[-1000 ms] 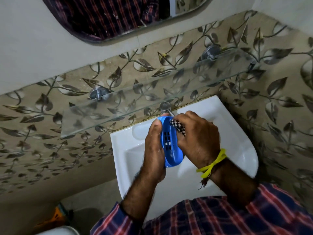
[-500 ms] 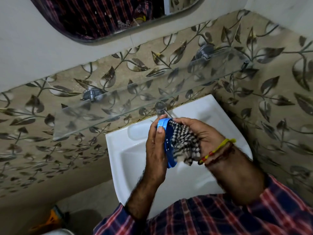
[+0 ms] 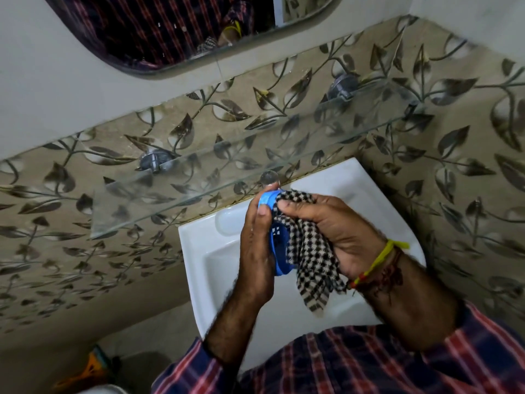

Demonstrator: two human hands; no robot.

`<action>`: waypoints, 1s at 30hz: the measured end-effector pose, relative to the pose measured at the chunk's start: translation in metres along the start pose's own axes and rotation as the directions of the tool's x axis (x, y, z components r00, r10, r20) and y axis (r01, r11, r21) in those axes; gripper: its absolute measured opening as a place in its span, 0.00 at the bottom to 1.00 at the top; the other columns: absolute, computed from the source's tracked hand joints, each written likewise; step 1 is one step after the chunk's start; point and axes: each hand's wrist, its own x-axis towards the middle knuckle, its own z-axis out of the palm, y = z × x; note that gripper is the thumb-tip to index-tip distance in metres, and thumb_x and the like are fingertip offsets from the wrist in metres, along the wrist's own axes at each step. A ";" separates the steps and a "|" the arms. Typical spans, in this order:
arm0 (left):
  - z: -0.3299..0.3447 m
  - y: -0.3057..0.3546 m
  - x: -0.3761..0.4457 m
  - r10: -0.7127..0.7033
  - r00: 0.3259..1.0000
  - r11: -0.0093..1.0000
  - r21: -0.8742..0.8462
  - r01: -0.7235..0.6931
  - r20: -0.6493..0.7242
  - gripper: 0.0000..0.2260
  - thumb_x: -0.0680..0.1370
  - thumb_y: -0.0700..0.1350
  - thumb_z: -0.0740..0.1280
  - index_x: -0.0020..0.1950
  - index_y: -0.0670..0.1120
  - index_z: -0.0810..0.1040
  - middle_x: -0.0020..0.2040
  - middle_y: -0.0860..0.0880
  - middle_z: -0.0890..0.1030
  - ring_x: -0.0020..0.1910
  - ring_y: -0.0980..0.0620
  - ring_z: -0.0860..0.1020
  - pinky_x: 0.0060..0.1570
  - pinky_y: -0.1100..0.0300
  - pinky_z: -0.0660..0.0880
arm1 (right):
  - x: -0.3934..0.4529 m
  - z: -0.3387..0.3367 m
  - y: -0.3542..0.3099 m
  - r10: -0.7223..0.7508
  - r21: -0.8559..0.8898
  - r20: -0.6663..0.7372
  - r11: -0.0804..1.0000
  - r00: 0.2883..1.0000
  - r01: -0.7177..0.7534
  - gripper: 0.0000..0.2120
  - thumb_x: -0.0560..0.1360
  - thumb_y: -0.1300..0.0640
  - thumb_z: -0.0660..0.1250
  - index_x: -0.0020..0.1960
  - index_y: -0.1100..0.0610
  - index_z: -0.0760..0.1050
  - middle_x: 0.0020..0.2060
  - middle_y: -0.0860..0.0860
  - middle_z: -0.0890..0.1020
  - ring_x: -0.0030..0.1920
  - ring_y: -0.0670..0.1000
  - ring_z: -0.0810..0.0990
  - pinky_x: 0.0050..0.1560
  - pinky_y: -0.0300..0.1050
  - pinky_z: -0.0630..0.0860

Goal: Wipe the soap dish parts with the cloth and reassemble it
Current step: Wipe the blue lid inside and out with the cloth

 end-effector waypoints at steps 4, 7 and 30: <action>-0.001 -0.002 -0.004 -0.025 1.000 0.998 -0.051 0.025 -0.005 0.23 0.82 0.57 0.58 0.72 0.47 0.72 0.68 0.38 0.77 0.69 0.39 0.74 0.72 0.36 0.66 | 0.003 0.000 0.005 -0.083 -0.072 -0.009 0.994 0.996 0.083 0.11 0.76 0.67 0.67 0.57 0.68 0.79 0.50 0.66 0.83 0.48 0.60 0.83 0.56 0.54 0.81; -0.005 0.001 -0.004 -0.066 0.998 0.992 -0.106 0.067 0.017 0.21 0.84 0.55 0.54 0.72 0.48 0.73 0.66 0.37 0.78 0.67 0.39 0.76 0.69 0.41 0.71 | -0.003 -0.001 0.005 -0.170 -0.309 0.085 0.932 0.982 0.188 0.07 0.75 0.67 0.69 0.53 0.66 0.81 0.43 0.62 0.84 0.42 0.57 0.84 0.45 0.49 0.82; 0.000 0.008 -0.013 -0.375 0.927 0.857 -0.382 0.347 0.001 0.25 0.82 0.60 0.55 0.72 0.47 0.74 0.62 0.44 0.82 0.59 0.47 0.82 0.55 0.54 0.81 | -0.004 0.000 0.032 -0.697 -0.890 0.336 -0.016 0.633 0.455 0.11 0.71 0.57 0.72 0.53 0.53 0.82 0.48 0.46 0.82 0.47 0.48 0.81 0.46 0.49 0.81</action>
